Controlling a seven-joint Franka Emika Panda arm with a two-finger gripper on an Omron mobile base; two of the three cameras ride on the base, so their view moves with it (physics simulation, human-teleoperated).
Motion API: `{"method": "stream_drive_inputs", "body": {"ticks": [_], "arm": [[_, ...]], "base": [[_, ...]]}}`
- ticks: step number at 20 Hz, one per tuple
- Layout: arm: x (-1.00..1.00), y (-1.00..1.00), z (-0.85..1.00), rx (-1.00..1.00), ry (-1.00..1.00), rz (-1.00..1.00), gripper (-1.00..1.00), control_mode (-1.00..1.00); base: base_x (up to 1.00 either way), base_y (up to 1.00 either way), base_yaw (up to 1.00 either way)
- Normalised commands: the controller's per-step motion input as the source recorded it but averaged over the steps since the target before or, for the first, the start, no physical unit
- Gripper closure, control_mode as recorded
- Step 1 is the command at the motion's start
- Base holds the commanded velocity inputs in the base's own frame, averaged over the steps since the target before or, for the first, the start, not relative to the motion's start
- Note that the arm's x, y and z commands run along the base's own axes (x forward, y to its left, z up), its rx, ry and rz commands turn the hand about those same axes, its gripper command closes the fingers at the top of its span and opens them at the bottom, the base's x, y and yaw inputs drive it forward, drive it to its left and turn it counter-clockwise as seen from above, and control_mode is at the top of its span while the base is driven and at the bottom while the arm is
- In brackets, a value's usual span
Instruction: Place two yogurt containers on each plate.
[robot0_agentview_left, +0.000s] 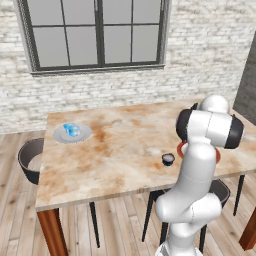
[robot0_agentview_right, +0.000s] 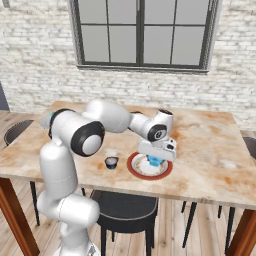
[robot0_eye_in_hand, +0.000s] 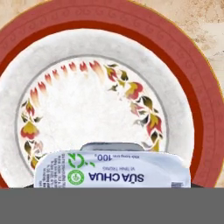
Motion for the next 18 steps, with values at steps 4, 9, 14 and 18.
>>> {"method": "stream_drive_inputs", "body": {"ticks": [4, 9, 14, 18], "arm": [[0.05, -0.17, -0.26, 0.00, 0.00, -0.03, 1.00, -1.00], [0.01, -0.09, -0.08, 0.00, 0.01, -0.03, 1.00, -1.00], [0.00, 0.00, 0.00, 0.00, 0.00, 0.00, -1.00, -1.00], [0.00, 0.00, 0.00, 0.00, 0.00, 0.00, -1.00, -1.00]], "base": [[0.00, 0.00, 0.00], [0.00, 0.00, 0.00], [0.00, 0.00, 0.00], [0.00, 0.00, 0.00]]}}
